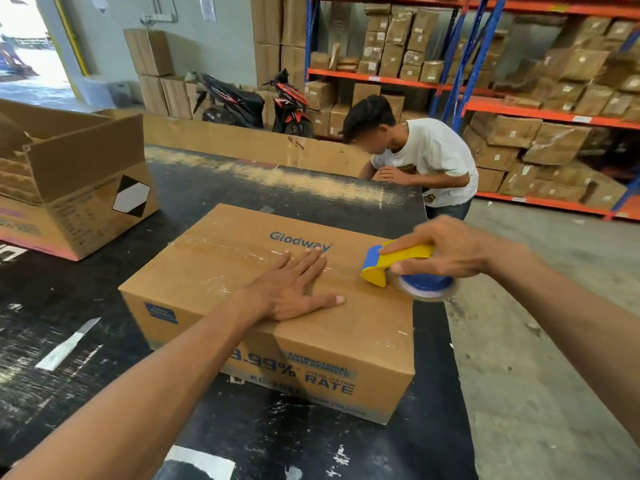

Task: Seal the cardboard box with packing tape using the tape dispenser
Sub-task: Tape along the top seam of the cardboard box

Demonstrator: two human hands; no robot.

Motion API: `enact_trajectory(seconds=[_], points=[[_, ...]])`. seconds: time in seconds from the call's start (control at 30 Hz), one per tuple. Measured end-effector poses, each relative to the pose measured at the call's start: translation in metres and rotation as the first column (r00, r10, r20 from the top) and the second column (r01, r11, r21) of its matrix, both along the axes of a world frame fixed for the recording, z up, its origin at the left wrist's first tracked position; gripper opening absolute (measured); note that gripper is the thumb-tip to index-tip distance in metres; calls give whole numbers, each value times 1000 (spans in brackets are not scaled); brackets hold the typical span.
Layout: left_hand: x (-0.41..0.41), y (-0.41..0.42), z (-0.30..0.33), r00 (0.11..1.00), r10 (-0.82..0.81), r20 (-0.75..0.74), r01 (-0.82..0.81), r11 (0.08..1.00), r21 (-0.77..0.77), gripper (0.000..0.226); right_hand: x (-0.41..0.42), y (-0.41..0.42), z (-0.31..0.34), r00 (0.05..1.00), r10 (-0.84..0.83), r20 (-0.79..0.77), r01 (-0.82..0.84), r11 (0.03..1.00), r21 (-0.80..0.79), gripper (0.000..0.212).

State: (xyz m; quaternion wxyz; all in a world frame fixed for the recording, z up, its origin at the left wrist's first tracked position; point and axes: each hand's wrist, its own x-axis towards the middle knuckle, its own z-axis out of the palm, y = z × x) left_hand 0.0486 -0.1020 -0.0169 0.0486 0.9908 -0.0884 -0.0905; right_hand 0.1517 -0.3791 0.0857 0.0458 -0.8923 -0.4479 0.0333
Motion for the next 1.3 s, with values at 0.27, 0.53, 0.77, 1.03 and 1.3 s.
enact_trajectory(seconds=[0.27,0.53,0.77,1.03,1.3], points=[[-3,-13,11,999,44,-23,-42,997,66,112,7,-47,-29,996,-70,-63,76,992,97,53],[-5,-129,1,996,86,36,-79,982,-172,130,6,-52,-31,993,-90,-79,100,987,124,56],[-3,-124,-4,992,94,81,-81,985,-154,119,-7,-72,-36,986,-106,-128,132,968,211,47],[-1,-120,-7,996,35,79,-27,995,-95,104,-28,-125,-47,984,-165,-68,174,972,158,47],[1,-123,-5,998,-8,60,8,1000,2,89,-37,-72,-65,987,-62,148,92,974,-207,51]])
